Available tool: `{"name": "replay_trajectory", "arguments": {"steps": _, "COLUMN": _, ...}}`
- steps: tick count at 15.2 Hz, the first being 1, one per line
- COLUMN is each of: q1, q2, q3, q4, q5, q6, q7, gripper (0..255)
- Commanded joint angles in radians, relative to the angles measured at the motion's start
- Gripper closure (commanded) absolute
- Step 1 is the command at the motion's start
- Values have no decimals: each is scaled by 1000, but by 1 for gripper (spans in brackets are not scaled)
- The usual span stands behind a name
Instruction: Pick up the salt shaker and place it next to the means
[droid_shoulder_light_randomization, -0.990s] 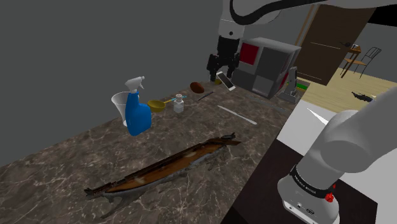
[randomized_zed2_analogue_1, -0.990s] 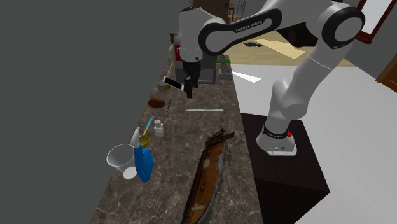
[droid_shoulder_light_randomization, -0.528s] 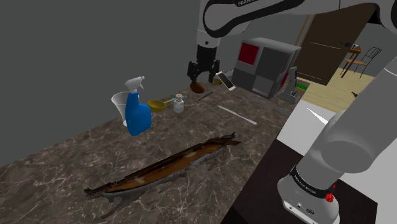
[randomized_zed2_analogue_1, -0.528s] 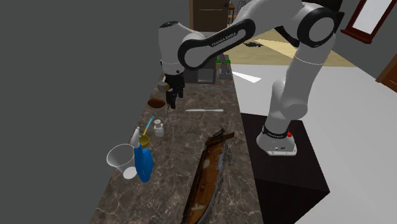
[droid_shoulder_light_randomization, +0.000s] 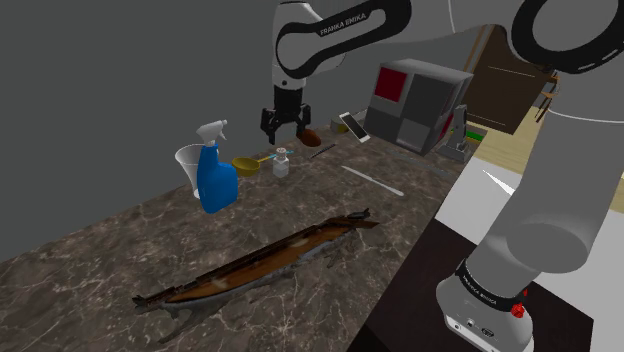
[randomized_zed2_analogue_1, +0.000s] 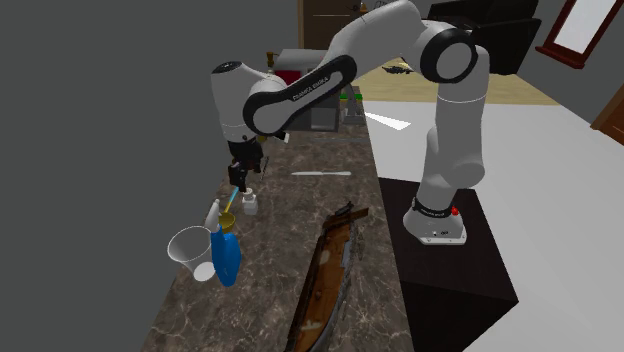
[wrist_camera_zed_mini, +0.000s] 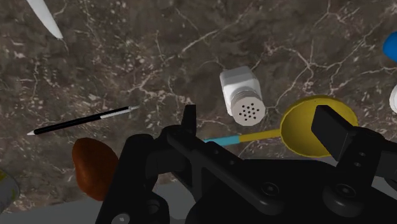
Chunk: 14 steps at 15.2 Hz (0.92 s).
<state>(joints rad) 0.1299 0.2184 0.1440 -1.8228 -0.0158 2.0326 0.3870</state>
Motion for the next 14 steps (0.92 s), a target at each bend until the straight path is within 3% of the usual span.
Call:
{"name": "replay_trajectory", "arguments": {"steps": 1, "q1": 4, "q2": 45, "q3": -1, "q4": 31, "q5": -7, "q6": 13, "q7": 7, "gripper": 0}}
{"name": "replay_trajectory", "arguments": {"steps": 8, "q1": 6, "q2": 77, "q3": -3, "q4": -16, "q5": -13, "q6": 92, "q7": 11, "gripper": 0}}
{"name": "replay_trajectory", "arguments": {"steps": 14, "q1": 6, "q2": 77, "q3": -3, "q4": -15, "q5": -13, "q6": 92, "q7": 11, "gripper": 0}}
